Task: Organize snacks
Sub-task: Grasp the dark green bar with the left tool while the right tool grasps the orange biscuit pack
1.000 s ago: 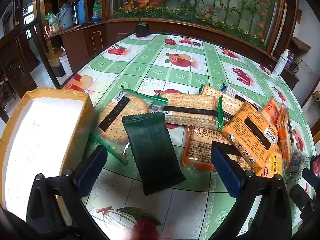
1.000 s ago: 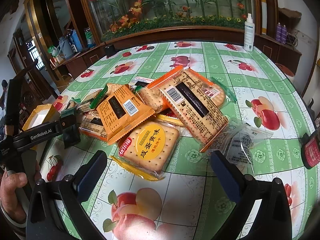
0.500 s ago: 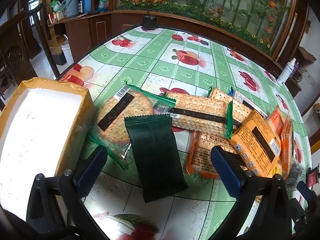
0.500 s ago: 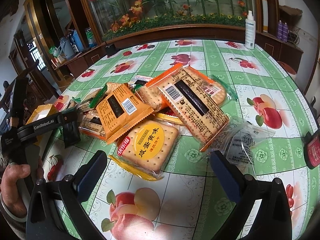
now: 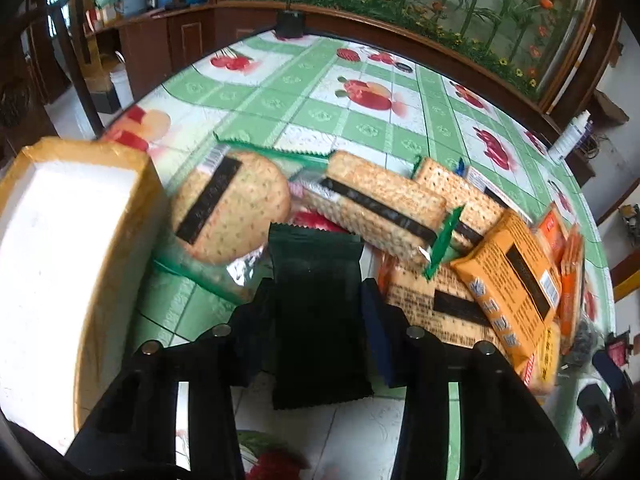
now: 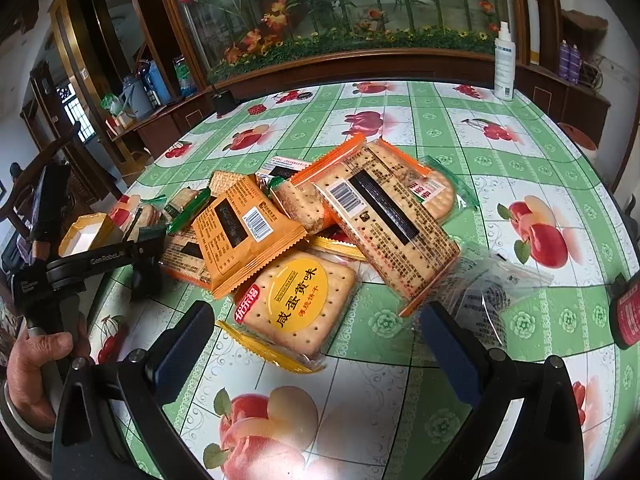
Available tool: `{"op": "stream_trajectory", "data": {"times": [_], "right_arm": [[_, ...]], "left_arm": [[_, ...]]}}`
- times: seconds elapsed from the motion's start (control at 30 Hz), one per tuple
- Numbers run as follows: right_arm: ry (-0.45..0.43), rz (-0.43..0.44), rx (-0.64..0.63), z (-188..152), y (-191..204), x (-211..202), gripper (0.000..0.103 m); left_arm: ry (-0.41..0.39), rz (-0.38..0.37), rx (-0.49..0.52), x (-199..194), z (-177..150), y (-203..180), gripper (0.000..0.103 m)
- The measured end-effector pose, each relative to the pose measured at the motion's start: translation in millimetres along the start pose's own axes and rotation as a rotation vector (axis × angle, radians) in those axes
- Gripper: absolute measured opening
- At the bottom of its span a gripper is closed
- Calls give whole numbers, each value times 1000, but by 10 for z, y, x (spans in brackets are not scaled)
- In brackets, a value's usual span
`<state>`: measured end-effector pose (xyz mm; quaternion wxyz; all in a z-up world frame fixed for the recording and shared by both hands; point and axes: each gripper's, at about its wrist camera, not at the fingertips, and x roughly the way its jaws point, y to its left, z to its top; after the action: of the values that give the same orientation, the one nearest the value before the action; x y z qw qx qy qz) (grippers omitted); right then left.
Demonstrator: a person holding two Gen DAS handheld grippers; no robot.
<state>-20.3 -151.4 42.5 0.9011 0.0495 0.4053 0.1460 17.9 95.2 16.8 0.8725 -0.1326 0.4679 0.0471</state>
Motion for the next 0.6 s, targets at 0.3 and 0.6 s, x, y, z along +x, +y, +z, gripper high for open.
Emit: {"op": "stream_trajectory", "data": {"times": [0.3,0.6], "right_arm": [[9,4,-181,326,276,185,103],[82,-32,-534,515,793,648,103]], "left_arm": [[8,-55,-14,-133,-121,58,45],[20,-75,-9,-199,-223,109,45]]}}
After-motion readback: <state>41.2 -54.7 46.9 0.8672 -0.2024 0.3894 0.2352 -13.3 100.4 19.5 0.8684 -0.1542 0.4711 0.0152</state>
